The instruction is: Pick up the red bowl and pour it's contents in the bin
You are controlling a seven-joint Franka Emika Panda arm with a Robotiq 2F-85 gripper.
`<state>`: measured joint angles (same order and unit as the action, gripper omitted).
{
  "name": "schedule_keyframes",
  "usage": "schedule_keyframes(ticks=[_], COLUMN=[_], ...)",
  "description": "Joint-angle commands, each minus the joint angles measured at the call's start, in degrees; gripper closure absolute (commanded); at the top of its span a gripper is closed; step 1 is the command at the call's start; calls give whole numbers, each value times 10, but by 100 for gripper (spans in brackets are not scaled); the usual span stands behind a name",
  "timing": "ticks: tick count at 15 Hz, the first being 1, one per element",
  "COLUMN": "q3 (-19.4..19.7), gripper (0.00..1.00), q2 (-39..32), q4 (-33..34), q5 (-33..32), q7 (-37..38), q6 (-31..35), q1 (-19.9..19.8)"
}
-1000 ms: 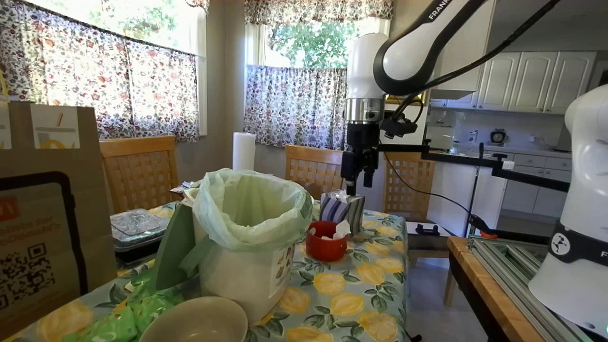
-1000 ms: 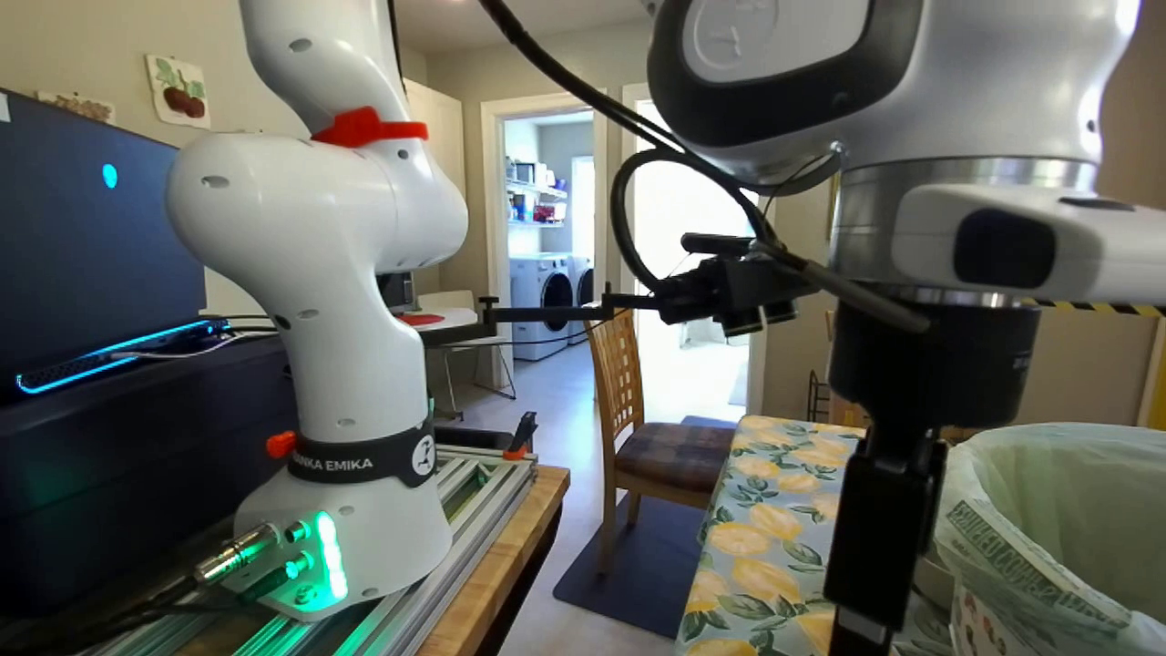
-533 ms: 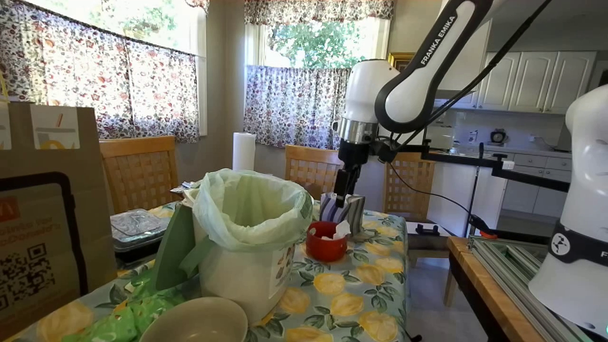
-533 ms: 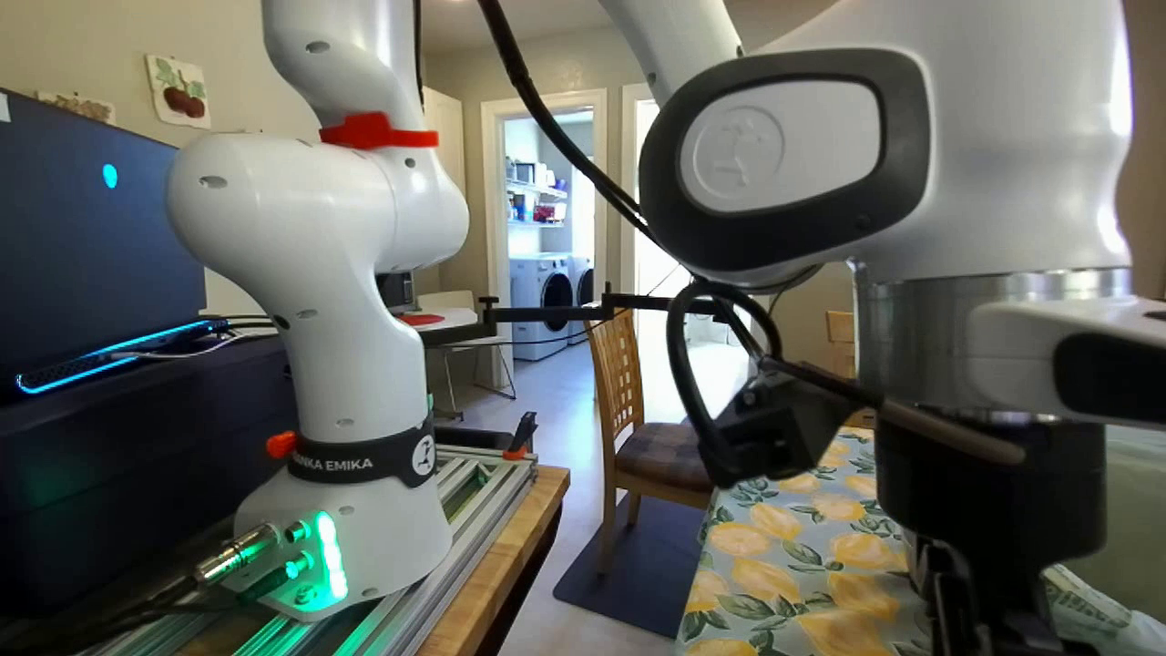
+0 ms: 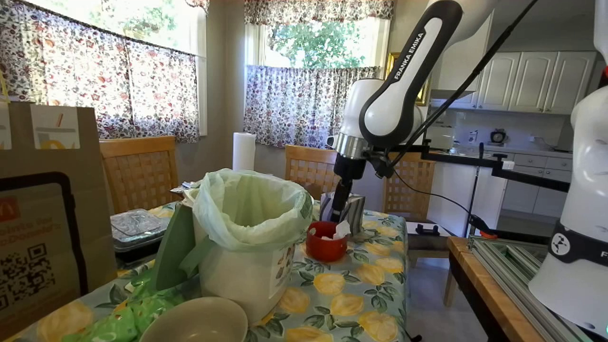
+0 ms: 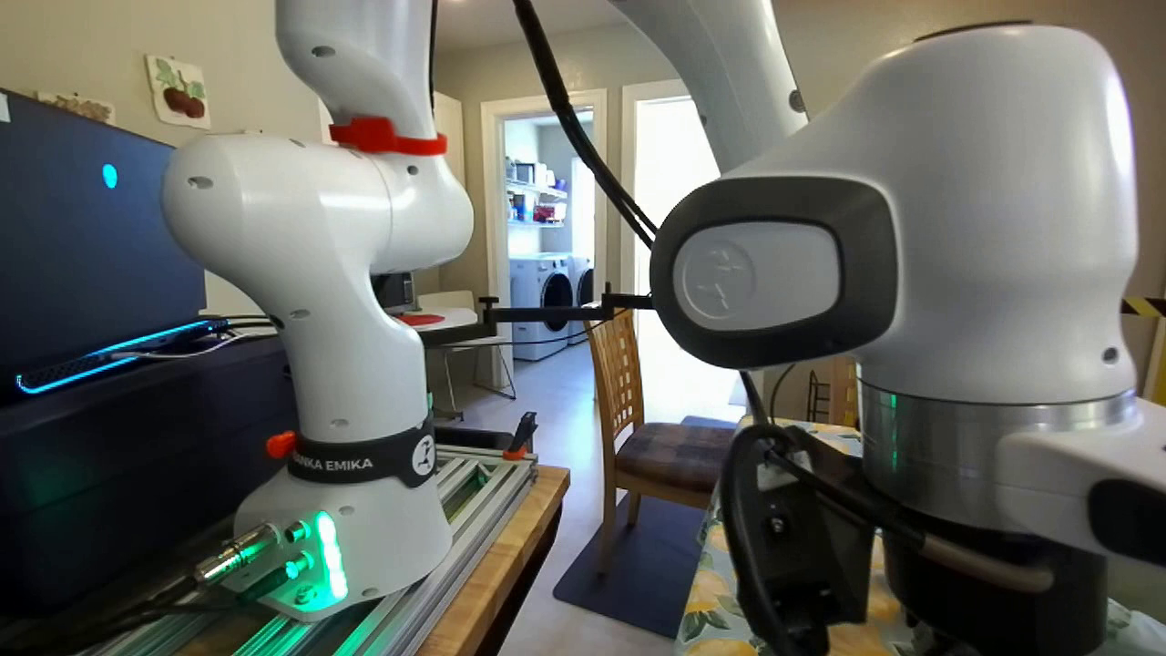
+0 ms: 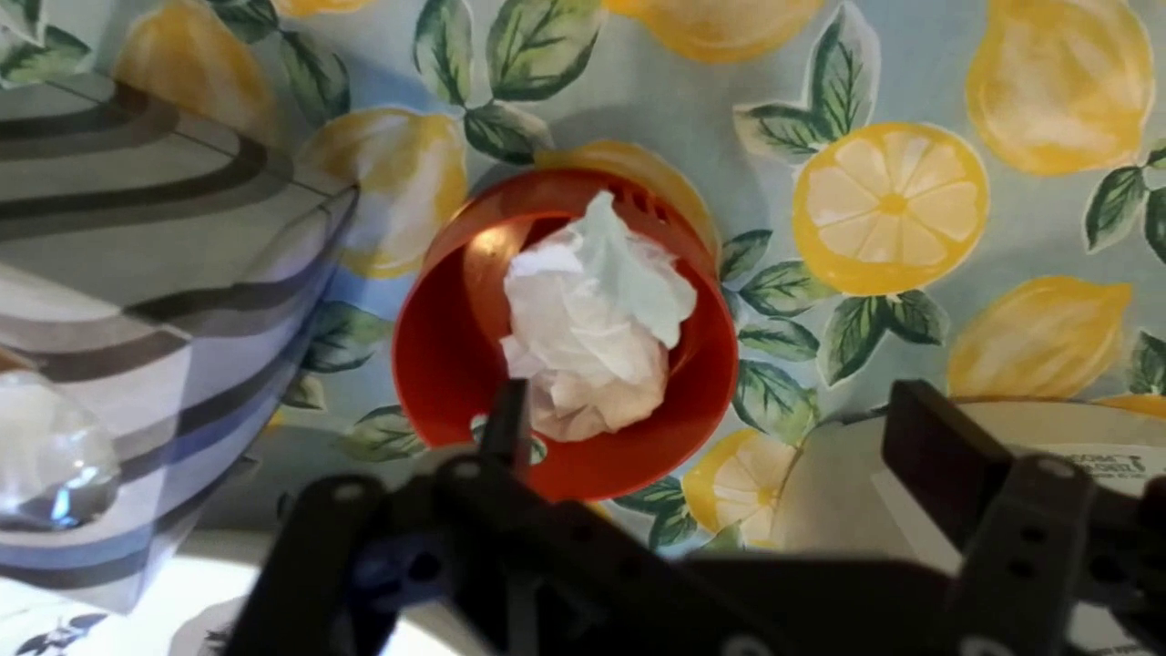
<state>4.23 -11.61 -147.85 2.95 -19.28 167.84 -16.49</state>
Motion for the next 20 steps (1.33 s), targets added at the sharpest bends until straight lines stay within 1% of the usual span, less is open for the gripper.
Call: schedule_keyframes(ticks=[1, 2, 4, 7, 8, 12, 15, 17, 20], q3=[-3, 12, 50, 70, 75, 68, 67, 71, 74], gripper=[0, 0, 0, 0, 0, 0, 0, 0, 0], q2=[-31, -35, -41, -53, -56, -72, -85, -95, -115], q4=[34, 38, 47, 59, 60, 81, 99, 108, 125], q5=[15, 3, -10, 9, 16, 80, 127, 148, 154], q7=[-25, -3, 70, 131, 152, 212, 262, 299, 331], q6=[-32, -44, -74, -94, -89, -102, -109, -109, -120], q1=[-20, -14, 3, 0, 0, -11, -9, -6, -1])
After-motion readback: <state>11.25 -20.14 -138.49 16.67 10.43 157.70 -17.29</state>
